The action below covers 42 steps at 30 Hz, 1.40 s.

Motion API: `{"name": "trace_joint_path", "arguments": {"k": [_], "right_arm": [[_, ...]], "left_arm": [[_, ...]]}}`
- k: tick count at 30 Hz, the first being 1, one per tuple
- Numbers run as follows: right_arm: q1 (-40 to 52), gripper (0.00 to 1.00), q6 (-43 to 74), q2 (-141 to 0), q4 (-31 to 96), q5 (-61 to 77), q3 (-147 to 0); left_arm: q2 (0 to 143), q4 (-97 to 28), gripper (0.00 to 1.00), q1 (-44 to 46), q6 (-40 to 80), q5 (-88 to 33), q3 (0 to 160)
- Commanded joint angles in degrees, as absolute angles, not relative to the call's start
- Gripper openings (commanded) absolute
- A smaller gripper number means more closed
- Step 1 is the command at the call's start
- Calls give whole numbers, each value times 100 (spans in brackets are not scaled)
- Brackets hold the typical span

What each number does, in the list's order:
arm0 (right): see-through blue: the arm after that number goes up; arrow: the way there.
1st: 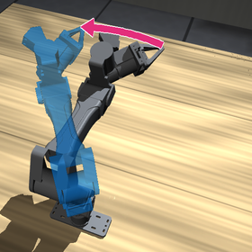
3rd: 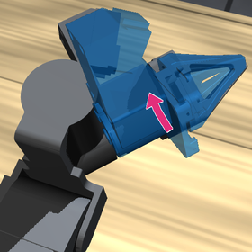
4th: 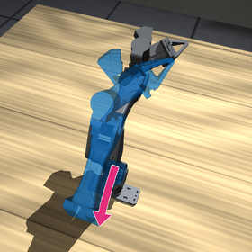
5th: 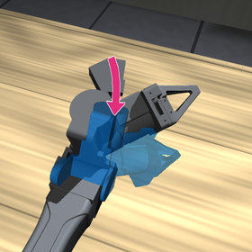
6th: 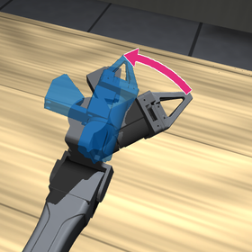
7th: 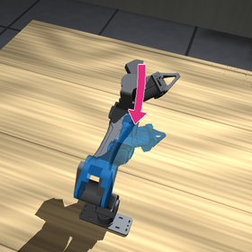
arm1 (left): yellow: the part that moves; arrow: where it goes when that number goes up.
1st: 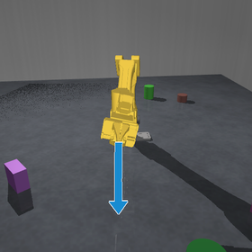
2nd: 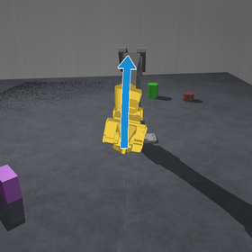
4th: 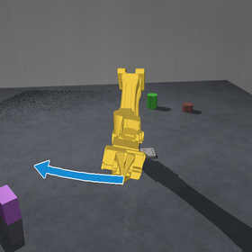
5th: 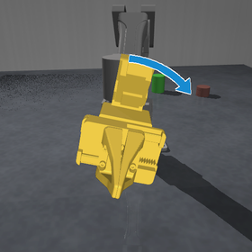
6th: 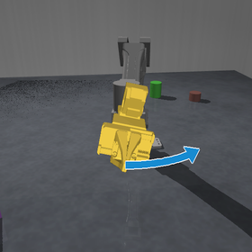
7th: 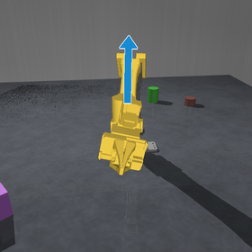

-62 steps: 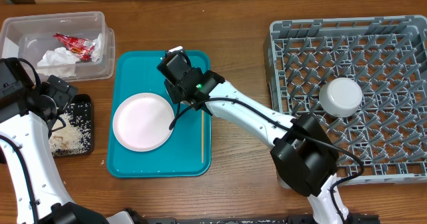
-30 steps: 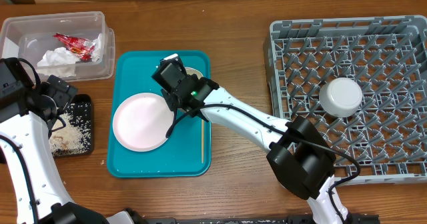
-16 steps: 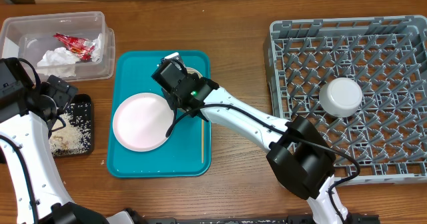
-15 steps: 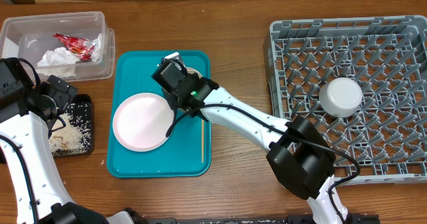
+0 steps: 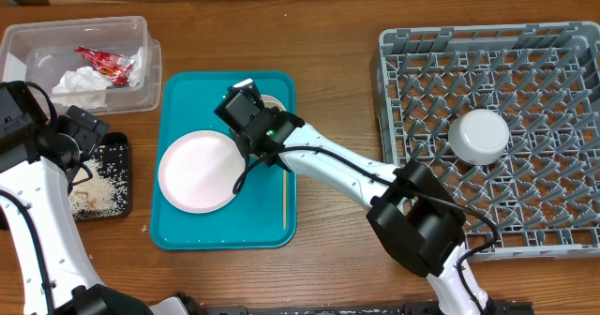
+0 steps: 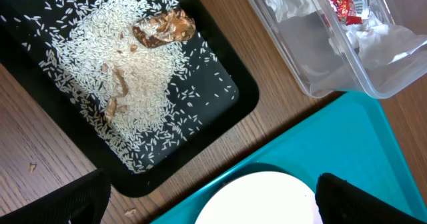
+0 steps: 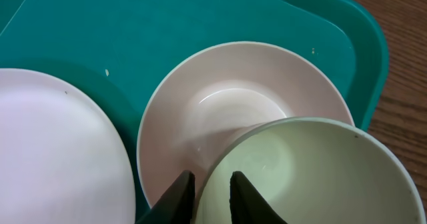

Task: Sort waste into correct bins and load items into the dishwasher
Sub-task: 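Reach the right gripper to the pale green cup and grasp it, then lift the cup and carry it to the rack's back edge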

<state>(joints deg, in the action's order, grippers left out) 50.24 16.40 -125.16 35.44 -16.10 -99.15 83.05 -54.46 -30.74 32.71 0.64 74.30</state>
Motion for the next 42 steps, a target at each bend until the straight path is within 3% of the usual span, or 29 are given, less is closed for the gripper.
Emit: {"name": "trace_joint_path", "arguments": {"k": [1, 4, 13, 19, 25, 31, 37, 42], "right_arm": [[5013, 14, 1647, -12538, 3564, -1693, -10077], [5013, 4, 1645, -12538, 3793, -1693, -10388], [4884, 4, 1627, -12468, 5037, -1715, -12173], [4086, 4, 1651, -12178, 6243, -1315, -13541], [2023, 4, 1638, -11926, 6803, 1671, -13767], [-117, 4, 803, -12042, 6980, 4969, -13139], [-1492, 4, 32, -12046, 6689, 7312, -11843], [-2049, 4, -25, -12046, 6165, 8525, -10361]], "left_arm": [[8315, -5439, 100, -3072, 3326, 40, 7474], [8315, -5439, 100, -3072, 3326, 40, 7474], [8315, -5439, 100, -3072, 3326, 40, 7474], [8315, -5439, 100, -3072, 3326, 40, 7474], [8315, -5439, 100, -3072, 3326, 40, 7474], [8315, -5439, 100, -3072, 3326, 40, 7474], [8315, -5439, 100, -3072, 3326, 40, 7474], [8315, -5439, 100, -3072, 3326, 40, 7474]]}}
